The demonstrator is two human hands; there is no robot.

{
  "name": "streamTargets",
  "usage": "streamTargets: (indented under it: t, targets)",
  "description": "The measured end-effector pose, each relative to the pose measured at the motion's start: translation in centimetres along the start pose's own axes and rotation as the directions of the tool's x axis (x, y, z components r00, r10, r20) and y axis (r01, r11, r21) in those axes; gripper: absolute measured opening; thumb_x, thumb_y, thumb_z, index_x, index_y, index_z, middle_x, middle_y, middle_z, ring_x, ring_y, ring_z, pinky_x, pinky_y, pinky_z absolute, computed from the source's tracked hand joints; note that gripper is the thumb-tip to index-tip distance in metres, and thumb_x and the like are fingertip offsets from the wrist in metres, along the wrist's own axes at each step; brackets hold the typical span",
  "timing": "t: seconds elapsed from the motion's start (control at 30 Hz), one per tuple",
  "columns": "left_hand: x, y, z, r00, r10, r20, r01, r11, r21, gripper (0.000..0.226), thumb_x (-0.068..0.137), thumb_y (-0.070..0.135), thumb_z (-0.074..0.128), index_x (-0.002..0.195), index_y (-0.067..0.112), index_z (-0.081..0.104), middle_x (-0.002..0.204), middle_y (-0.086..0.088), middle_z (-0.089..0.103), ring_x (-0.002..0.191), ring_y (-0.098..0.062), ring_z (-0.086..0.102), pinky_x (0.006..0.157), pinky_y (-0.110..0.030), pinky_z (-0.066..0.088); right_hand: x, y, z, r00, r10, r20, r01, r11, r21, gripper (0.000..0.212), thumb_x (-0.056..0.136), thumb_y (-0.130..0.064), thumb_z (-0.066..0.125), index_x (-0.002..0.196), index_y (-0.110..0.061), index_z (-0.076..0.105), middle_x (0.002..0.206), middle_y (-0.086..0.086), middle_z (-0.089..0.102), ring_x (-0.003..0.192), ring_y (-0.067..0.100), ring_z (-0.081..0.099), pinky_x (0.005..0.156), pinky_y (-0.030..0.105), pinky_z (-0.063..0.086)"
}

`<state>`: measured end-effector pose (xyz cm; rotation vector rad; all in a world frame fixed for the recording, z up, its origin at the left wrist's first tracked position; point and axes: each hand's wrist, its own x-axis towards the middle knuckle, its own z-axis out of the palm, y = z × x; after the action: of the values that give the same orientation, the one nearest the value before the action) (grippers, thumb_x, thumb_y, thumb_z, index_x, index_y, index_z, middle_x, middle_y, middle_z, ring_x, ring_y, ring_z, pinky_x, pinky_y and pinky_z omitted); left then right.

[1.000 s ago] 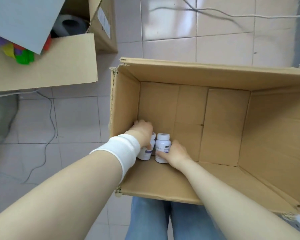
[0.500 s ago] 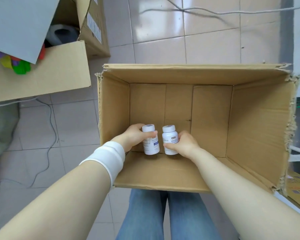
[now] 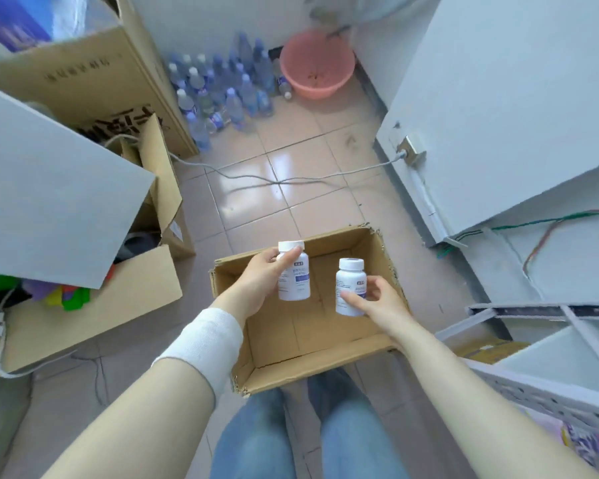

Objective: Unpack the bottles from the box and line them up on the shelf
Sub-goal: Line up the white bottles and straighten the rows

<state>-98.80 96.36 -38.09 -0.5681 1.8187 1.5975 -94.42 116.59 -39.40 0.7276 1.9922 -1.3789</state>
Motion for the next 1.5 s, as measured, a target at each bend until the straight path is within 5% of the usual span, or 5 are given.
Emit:
streamTargets:
  t: [0.23,0.63,0.8,1.1,1.5]
  targets:
    - [-8.4,8.4,2.7,0.924,0.279,0.263,-0.306,0.95,0.068,0.026,0.091,0.039,0.055,0.108,0.02,0.058,0.099,-0.002,0.064,0.1,-0.025,0.061,0.096,-0.045,0.046,-13.4,-1.7,-1.7,0.925,-0.127,-0.359,0.201,0.964,0.177,0.05,0.078,-0.029,0.074,0.12,-0.018,0.051,0.112,0.002,0.062,0.099,0.016,0.057,0.088,0.033,0.047]
    - [-31.2,14.2,18.0,0.511,0.521,0.683,-0.668,0.742,-0.066,0.015,0.096,0.033,0.047,0.101,0.022,0.056,0.092,-0.002,0.062,0.088,-0.019,0.059,0.081,-0.034,0.048,-38.7,3.9,-10.3,0.56,-0.128,-0.819,0.542,0.804,0.245,0.026,0.078,-0.024,0.074,0.094,-0.026,0.054,0.092,-0.003,0.064,0.078,0.011,0.06,0.064,0.014,0.049]
    - [-41.3,12.4,25.7,0.321,0.508,0.799,-0.737,0.664,-0.126,0.039,0.092,0.039,0.055,0.116,0.008,0.056,0.102,-0.009,0.064,0.091,-0.02,0.061,0.079,-0.031,0.048,-49.6,9.6,-14.0,0.402,-0.094,-0.911,0.607,0.772,0.188,0.023,0.079,-0.019,0.072,0.092,-0.024,0.054,0.087,-0.006,0.062,0.074,0.009,0.057,0.068,0.021,0.046]
    - [-61.3,5.8,41.2,0.06,0.547,0.835,-0.826,0.497,-0.266,0.025,0.095,0.033,0.051,0.099,0.01,0.058,0.084,-0.003,0.054,0.075,-0.012,0.054,0.073,-0.027,0.045,-70.8,23.7,-21.6,0.103,-0.018,-0.994,0.671,0.739,0.056,0.034,0.078,-0.025,0.074,0.105,-0.019,0.054,0.088,-0.008,0.06,0.079,0.009,0.056,0.063,0.02,0.042]
    - [-74.6,-0.1,61.4,-0.152,0.433,0.888,-0.82,0.446,-0.358,0.024,0.096,0.034,0.048,0.101,0.013,0.057,0.081,0.005,0.063,0.075,-0.009,0.06,0.07,-0.022,0.05,-83.1,38.0,-32.6,-0.081,0.054,-0.995,0.622,0.783,-0.008,0.034,0.079,-0.024,0.072,0.107,-0.023,0.054,0.097,-0.006,0.064,0.085,0.004,0.058,0.074,0.021,0.047]
